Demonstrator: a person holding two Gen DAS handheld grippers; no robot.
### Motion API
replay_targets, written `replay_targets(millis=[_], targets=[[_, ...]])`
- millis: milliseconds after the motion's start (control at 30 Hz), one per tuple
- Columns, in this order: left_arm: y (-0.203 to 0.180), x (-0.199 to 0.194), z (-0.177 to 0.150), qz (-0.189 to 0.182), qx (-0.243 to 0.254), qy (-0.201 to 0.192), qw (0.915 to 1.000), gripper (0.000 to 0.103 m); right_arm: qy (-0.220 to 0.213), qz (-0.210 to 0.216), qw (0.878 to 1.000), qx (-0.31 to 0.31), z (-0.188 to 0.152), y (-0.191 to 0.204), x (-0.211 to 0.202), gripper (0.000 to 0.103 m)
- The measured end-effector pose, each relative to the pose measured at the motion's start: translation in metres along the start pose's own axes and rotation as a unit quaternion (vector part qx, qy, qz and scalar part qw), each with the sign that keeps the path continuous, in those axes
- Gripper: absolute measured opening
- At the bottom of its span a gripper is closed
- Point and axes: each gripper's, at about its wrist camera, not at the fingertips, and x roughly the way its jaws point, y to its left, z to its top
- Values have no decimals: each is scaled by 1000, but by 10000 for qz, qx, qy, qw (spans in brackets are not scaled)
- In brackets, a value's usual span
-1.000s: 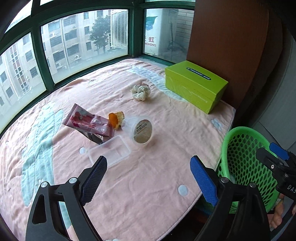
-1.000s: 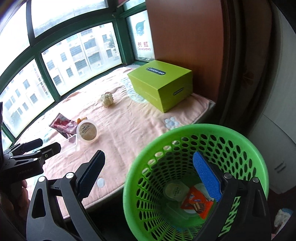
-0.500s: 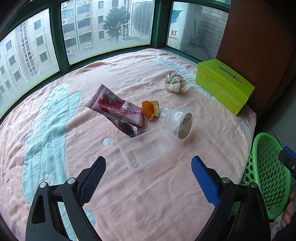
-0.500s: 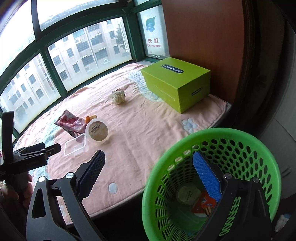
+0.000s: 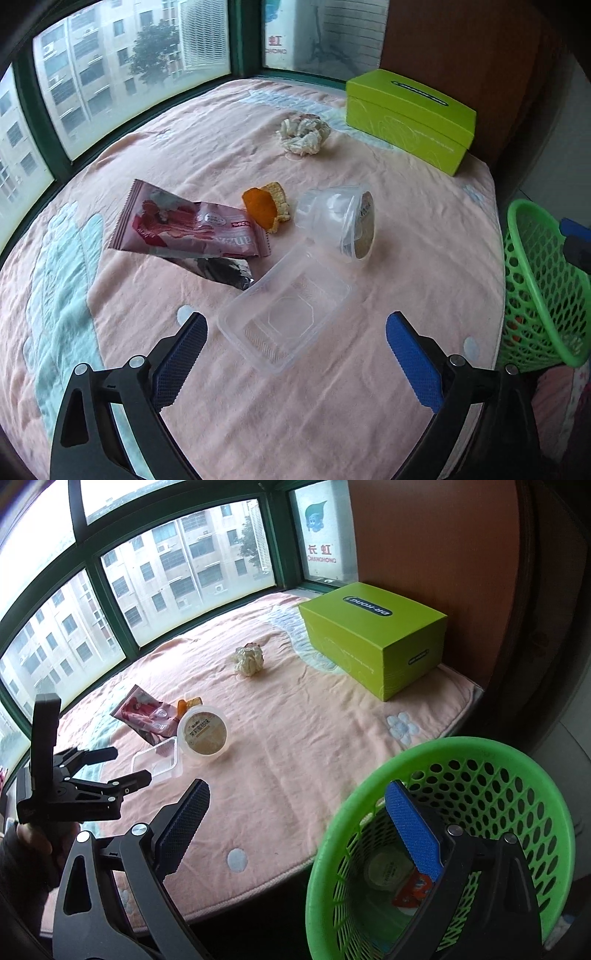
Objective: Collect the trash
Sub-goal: 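Grasp the clear rectangular tray with the left gripper, then grasp the clear plastic cup with the right gripper while the left holds the tray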
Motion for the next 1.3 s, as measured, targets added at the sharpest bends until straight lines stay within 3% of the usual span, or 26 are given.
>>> replay_targets(millis=[267,667,733,800,933,1300], targets=[[5,17,9,-355,861,106,9956,94,135,1,9999,-30,5,11,15,95],[10,42,10,-690,1106,251,9912,94,327,95,9993,-137,12,28,40,95],[8,42,7,-620,1160,175,9912,85,330,126,9993,-151,13,31,44,95],[9,42,6,-672,1120,203,9912,73,370,136,9991,-164,15,32,49,95],[14,36,1,-634,971,142,9932,60,432,269,9986,-165,17,39,58,95],[40,-5,-14,-259,274,44,9993,58,628,1039,9925,-125,32,68,99,95]])
